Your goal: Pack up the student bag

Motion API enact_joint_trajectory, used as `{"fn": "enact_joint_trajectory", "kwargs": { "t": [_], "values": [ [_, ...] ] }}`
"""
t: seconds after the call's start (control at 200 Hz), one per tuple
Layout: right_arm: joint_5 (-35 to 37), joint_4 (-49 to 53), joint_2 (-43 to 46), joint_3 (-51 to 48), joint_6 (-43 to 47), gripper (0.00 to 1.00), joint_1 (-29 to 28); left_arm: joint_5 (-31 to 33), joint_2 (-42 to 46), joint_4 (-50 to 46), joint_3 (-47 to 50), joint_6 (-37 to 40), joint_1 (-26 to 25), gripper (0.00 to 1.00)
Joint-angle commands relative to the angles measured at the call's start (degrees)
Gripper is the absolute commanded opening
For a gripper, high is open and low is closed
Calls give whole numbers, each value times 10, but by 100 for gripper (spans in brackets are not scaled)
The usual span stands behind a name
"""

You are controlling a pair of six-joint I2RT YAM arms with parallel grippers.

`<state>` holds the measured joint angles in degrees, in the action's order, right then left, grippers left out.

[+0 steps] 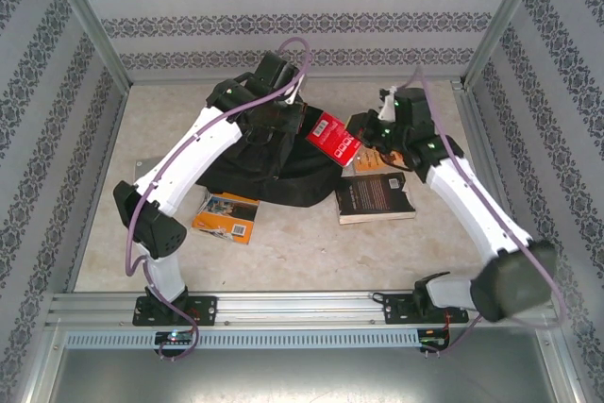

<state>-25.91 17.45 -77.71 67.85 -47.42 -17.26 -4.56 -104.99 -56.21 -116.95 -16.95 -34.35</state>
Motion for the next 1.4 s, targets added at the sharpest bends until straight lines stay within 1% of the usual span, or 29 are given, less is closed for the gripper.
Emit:
{"fn": "enact_joint_trajectory", "kwargs": {
  "t": [0.0, 0.13, 0.29, 0.38, 0.445, 0.485, 0.515, 0.545, 0.585, 0.625, 0.675, 0.739, 0.799, 0.824, 0.914, 1.019, 1.169, 1.274, 1.394],
  "values": [
    [-59, -45, -65, 36, -32, 0, -20, -23, 33, 46, 6, -13, 8, 0],
    [-77, -74, -148, 72, -60, 0, -35, -27, 46, 58, 20, -16, 10, 0],
    [-84, -149, -246, 115, -112, 0, -59, -35, 56, 60, 28, -19, 16, 0],
    [-70, -196, -298, 143, -147, 0, -79, -40, 65, 68, 38, -22, 17, 0],
    [-48, -201, -339, 176, -163, 0, -96, -43, 70, 72, 43, -26, 21, 0],
    [-34, -207, -365, 196, -172, 2, -106, -45, 73, 77, 45, -28, 23, 0],
    [-24, -209, -383, 210, -179, 6, -113, -47, 74, 78, 46, -31, 26, 0],
    [-18, -213, -401, 225, -186, 13, -119, -49, 76, 79, 47, -33, 29, 0],
    [-15, -222, -424, 245, -193, 26, -125, -52, 76, 80, 47, -36, 34, 0],
    [-17, -221, -443, 266, -195, 45, -127, -53, 76, 80, 47, -36, 38, 0],
    [-19, -222, -451, 279, -189, 60, -127, -54, 76, 80, 49, -39, 44, 0],
    [-13, -218, -430, 266, -162, 73, -122, -58, 78, 82, 53, -41, 50, 0],
    [0, -181, -396, 249, -113, 80, -117, -61, 79, 87, 59, -43, 55, 0],
    [4, -162, -380, 241, -91, 81, -115, -62, 80, 89, 62, -43, 58, 0],
    [25, -106, -316, 200, -21, 83, -105, -65, 81, 101, 76, -45, 65, 0],
    [45, -66, -235, 136, 30, 83, -91, -75, 77, 115, 91, -50, 71, 0],
    [116, -13, -127, 52, 92, 83, -79, -112, 57, 137, 107, -62, 71, 0],
    [180, 34, -64, 7, 84, 83, -67, -161, 36, 154, 113, -79, 68, 0],
    [219, 24, 12, -69, 65, 83, -43, -202, 10, 169, 111, -86, 45, 0]
  ]
}}
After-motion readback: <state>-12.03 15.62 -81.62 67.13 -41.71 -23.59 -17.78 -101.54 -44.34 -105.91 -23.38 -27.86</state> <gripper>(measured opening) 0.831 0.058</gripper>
